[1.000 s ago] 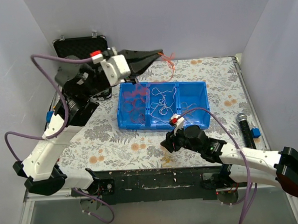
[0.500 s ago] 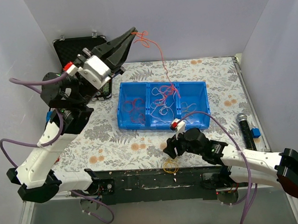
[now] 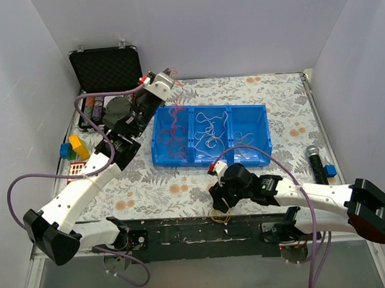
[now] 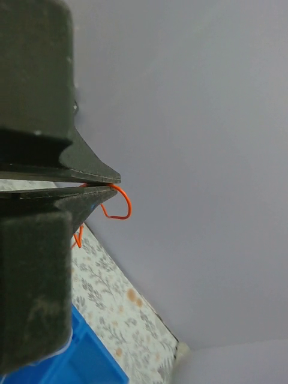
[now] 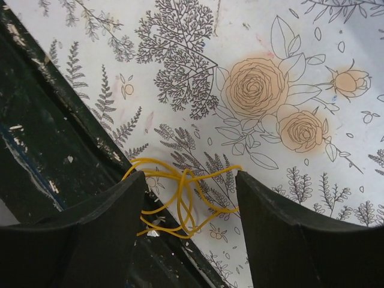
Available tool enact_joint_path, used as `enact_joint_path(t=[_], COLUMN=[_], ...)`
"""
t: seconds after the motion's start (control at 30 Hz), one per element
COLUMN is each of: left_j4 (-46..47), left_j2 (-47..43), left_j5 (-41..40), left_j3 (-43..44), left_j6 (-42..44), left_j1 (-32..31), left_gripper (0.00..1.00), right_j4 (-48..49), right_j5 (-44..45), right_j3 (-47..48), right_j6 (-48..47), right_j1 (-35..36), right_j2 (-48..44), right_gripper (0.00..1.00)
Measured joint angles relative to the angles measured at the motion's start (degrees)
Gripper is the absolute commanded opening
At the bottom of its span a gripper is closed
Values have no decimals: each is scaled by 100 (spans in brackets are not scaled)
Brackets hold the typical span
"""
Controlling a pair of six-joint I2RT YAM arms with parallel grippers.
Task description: Untangle the cables
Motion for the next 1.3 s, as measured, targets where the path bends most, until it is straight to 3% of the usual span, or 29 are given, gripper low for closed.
enact_joint_path(t=[0.23, 0.37, 0.57, 0.77, 0.93, 1.1, 1.13, 1.17, 1.2, 1.23, 1.3], left_j4=[114, 149, 125, 136, 131, 203, 221, 219, 208, 177, 63], left_j2=[184, 299, 428, 415, 400, 487, 538, 612, 699, 796, 957], left_j5=[28, 175, 409, 527, 538, 520, 503, 487, 481, 479, 479], left_j3=[-573, -940, -1322, -1615, -2009, -2046, -2015, -1952, -1867, -1759, -1541], left_j6=[-402, -492, -575, -590, -573, -573, -573, -573, -566, -538, -487], left_j1=[898, 933, 933, 933, 933, 933, 933, 933, 933, 933, 933], left_gripper=[0, 0, 0, 0, 0, 0, 7, 20, 45, 54, 64], right_j4=[-424, -605, -1141, -1591, -1637, -1598, -1598, -1593, -1589, -1582, -1515], right_j5=[424, 540, 960, 1934, 2363, 2522, 2542, 2544, 2542, 2538, 2511], right_j3=[420, 544, 885, 2020, 2962, 3209, 3209, 3211, 3211, 3211, 3209], right_j6=[151, 173, 254, 105, -232, -533, -573, -608, -632, -645, -654], right_j1=[275, 372, 389, 243, -680, -2000, -2194, -2361, -2518, -2662, -2931], right_j2=[813, 970, 817, 173, -9, 31, 83, 157, 245, 339, 520], right_gripper=[33, 1, 1, 1, 1, 1, 1, 1, 1, 1, 1])
